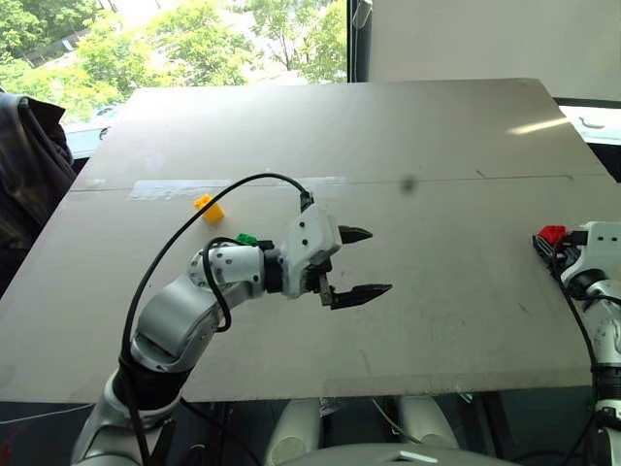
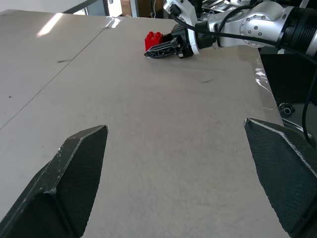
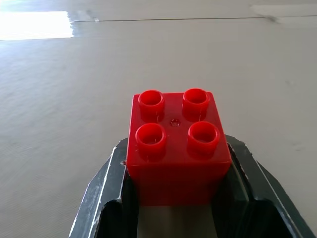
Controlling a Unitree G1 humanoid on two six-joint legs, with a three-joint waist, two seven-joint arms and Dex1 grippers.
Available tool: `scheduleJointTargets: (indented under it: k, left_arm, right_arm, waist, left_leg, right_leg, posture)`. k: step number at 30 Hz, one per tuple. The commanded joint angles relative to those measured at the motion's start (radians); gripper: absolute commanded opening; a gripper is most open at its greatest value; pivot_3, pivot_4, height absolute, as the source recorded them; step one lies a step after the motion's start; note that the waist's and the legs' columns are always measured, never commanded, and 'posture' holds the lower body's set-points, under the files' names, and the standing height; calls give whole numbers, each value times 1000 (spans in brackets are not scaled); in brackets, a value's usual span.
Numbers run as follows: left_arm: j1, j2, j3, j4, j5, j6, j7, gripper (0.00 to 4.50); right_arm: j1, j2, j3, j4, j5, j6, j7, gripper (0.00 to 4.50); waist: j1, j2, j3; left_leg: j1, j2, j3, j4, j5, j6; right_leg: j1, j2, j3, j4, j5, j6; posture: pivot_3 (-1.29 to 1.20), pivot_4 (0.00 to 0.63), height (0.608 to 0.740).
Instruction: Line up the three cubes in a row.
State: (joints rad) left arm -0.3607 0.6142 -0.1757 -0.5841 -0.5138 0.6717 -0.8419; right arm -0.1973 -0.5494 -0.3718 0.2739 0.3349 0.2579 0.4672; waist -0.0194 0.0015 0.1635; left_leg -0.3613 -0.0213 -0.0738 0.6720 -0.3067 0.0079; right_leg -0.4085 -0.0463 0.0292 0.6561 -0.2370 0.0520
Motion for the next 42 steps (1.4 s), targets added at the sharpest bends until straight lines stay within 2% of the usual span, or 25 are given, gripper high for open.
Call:
scheduleJointTargets:
  k: [1,6,8,10,15,17,20,23,25,28,32,36,42]
  left_arm:
    - [32,22,17,-51,0,-14,5,4500]
    - [87,48,21,-46,15,-41,-1,4500]
    - [96,50,13,-30,31,-58,-2,4500]
    - [100,49,10,-19,40,-68,-1,4500]
    - [112,57,20,-9,41,-83,-17,4500]
    - [118,70,21,-8,41,-87,-31,4500]
    - [121,87,27,2,41,-93,-46,4500]
    - [105,105,25,9,38,-92,-72,4500]
    - [96,112,27,5,34,-84,-76,4500]
    - [82,118,30,-10,25,-62,-74,4500]
    - [17,108,22,-20,3,-3,-63,4500]
    - [-9,107,15,-14,3,15,-63,4500]
    - [22,117,37,-52,4,27,-34,4500]
  right_arm:
    - [29,9,48,-145,7,38,25,1355]
    - [118,144,147,-425,20,155,-82,1355]
    - [176,208,225,-531,-2,179,-118,1355]
    - [223,254,299,-601,-50,177,-155,1355]
    - [293,334,381,-675,-109,166,-228,1355]
    - [328,312,431,-702,-123,132,-177,1355]
    - [375,207,455,-719,-113,86,-36,1355]
    - [312,163,348,-594,-93,62,-34,1355]
    - [268,154,332,-532,-85,18,-7,1355]
    - [222,109,358,-426,-94,-120,125,1355]
    - [56,16,432,-184,-11,-280,567,1355]
    - [-114,-10,489,38,1,-355,847,1355]
    - [-353,-11,554,409,-84,-561,1115,1355]
  waist:
    - [-3,0,0]
    - [-2,0,0]
    - [2,0,0]
    - [3,0,0]
    - [4,0,0]
    - [4,0,0]
    - [3,0,0]
    - [2,-3,1]
    - [2,-4,2]
    - [4,-4,2]
    - [-4,-7,4]
    - [-20,-8,5]
    - [-21,-10,7]
  left_leg:
    - [0,1,0,0,0,0]
    - [0,2,-1,0,0,0]
    - [-1,3,-1,0,0,0]
    - [-1,3,-1,0,0,0]
    - [-1,2,-1,0,2,-4]
    - [-1,2,-1,0,2,-4]
    - [-1,2,-1,0,2,-3]
    - [-1,1,-1,0,0,0]
    - [0,0,-1,0,0,0]
    - [0,-1,-1,0,0,0]
    - [0,-1,0,0,0,0]
    - [0,0,-1,0,0,0]
    - [0,1,-1,1,0,-1]
  right_leg:
    - [-1,0,0,0,0,0]
    - [-1,0,0,2,0,0]
    - [-2,0,0,2,0,0]
    - [-2,0,0,1,0,0]
    - [-2,0,0,1,0,0]
    - [-2,0,-1,1,0,0]
    - [-2,0,-1,0,0,0]
    - [-2,0,-1,0,0,0]
    - [-1,0,-1,0,0,0]
    - [-1,0,-1,1,0,0]
    - [-1,0,-1,1,0,0]
    - [-1,0,-2,1,0,0]
    - [-1,-1,-1,1,0,0]
  posture:
    - [0,150,740]
    - [0,150,740]
    - [0,150,740]
    - [0,150,740]
    - [0,150,740]
    - [0,150,740]
    - [0,150,740]
    - [0,150,740]
    - [0,150,740]
    - [0,150,740]
    - [0,150,740]
    - [0,150,740]
    - [0,150,740]
